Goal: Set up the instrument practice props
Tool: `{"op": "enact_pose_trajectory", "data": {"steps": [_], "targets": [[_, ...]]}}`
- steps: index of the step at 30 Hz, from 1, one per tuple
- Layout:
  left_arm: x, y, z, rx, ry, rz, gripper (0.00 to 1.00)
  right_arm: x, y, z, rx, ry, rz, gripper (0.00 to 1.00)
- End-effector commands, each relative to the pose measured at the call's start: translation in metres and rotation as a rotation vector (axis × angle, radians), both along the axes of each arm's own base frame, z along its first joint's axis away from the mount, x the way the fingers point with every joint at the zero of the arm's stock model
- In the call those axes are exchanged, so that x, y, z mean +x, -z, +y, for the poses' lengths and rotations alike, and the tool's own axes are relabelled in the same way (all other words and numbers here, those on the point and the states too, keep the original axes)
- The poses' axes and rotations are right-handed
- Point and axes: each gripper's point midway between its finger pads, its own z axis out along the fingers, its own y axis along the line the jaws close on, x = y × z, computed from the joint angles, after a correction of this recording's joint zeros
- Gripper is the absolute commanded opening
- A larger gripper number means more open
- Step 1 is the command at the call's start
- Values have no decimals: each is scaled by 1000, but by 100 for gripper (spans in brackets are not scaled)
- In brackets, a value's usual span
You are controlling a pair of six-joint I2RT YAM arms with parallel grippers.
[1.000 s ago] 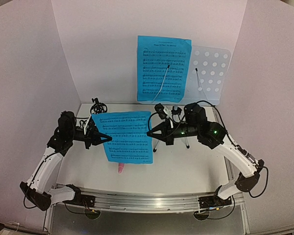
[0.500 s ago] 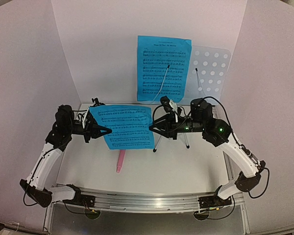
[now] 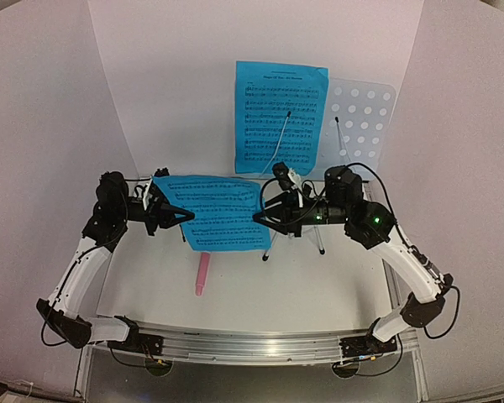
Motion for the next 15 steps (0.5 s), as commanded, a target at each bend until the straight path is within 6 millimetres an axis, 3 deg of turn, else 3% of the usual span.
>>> {"op": "enact_pose_trajectory", "data": {"steps": [1,5,9,15], "targets": [[-8,-31,1,-53,34,-67,0,-5,-9,4,23,-53,-22,17],[-3,-26,1,-32,-8,-84,0,-8,-12,-10,25,-14,-49,5],[13,-16,-1,-5,-96,-75,0,-11,-15,-28,28,48,-66,4],[19,-19,-2,-10,-122,-81,0,-8,-7,-28,15,71,-27,0]]}}
